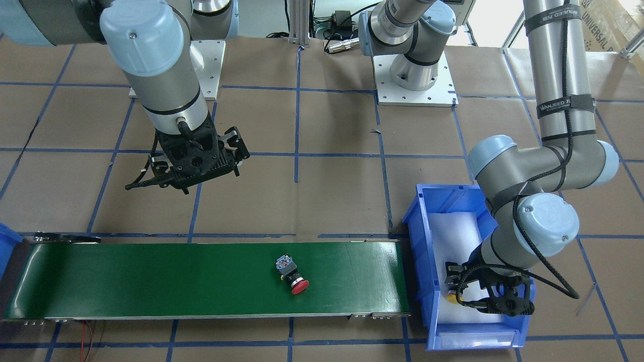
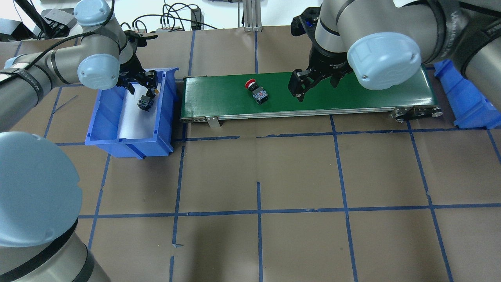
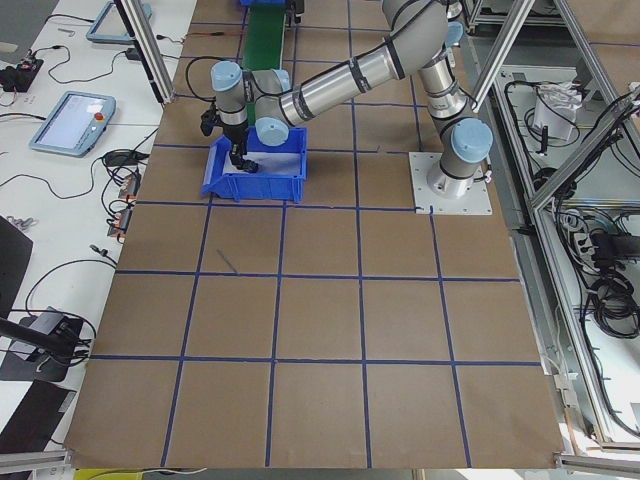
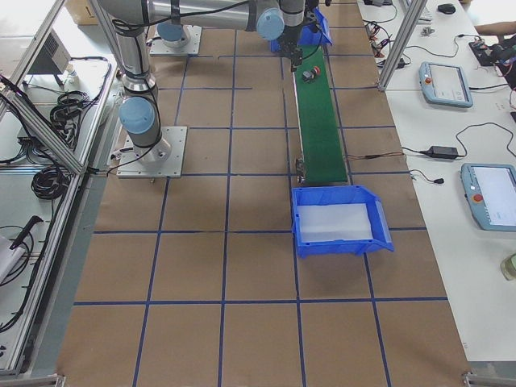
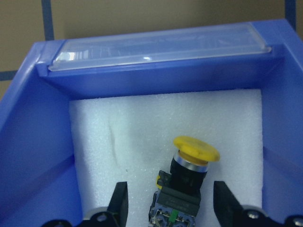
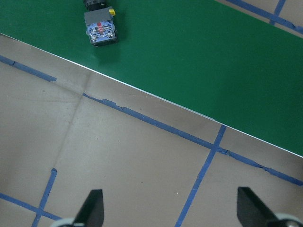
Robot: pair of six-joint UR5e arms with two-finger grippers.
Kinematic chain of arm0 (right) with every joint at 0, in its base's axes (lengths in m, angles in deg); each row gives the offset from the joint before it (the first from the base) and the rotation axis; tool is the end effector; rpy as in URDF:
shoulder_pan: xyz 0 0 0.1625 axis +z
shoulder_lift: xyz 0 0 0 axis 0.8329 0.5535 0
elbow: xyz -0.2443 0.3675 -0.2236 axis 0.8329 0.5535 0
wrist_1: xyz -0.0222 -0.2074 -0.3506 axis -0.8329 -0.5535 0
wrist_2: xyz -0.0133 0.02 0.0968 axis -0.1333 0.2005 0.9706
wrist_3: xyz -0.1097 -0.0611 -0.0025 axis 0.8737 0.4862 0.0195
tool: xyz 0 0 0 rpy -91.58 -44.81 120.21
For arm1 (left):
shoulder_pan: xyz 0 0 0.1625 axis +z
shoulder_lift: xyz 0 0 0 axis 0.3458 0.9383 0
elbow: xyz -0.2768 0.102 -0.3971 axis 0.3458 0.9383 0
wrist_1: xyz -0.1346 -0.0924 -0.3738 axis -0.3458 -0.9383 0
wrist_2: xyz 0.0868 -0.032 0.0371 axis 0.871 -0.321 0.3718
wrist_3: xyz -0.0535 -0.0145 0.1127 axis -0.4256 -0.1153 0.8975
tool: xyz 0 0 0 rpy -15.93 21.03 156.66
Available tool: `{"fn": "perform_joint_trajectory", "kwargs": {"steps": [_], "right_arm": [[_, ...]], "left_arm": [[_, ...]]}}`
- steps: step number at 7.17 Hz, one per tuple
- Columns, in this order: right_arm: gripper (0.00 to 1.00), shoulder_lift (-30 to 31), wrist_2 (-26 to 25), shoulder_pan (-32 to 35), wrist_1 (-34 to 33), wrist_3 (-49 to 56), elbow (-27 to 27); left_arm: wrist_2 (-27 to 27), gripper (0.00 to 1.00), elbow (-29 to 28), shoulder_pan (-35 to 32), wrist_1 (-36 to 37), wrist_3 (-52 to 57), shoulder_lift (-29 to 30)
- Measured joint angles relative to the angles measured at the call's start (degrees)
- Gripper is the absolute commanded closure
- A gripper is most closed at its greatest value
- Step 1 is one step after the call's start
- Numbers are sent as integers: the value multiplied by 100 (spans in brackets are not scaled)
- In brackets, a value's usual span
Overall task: Transport two buttons from left to right
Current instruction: 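Grasp the yellow button with left gripper while right gripper reaches red button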
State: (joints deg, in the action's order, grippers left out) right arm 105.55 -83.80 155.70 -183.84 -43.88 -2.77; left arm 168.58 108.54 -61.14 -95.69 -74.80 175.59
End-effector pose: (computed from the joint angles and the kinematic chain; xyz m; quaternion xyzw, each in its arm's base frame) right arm 0.2288 -0.5502 0.4479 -0.2093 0.9775 -0.0241 0.0124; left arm -0.0183 -0.7179 0.2766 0.0306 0.9989 -0.0119 0.0321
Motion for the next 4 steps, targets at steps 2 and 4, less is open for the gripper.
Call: {"fn": "perform_joint_trajectory", "kwargs": {"steps": [2, 4], "right_arm": [[1, -417, 3, 171, -456, -1, 27], [1, -963, 2, 311, -615, 0, 358]], "left_arm": [[-127, 31, 13, 7, -26, -14, 23], [-224, 31, 20, 15, -52, -17, 36]]}}
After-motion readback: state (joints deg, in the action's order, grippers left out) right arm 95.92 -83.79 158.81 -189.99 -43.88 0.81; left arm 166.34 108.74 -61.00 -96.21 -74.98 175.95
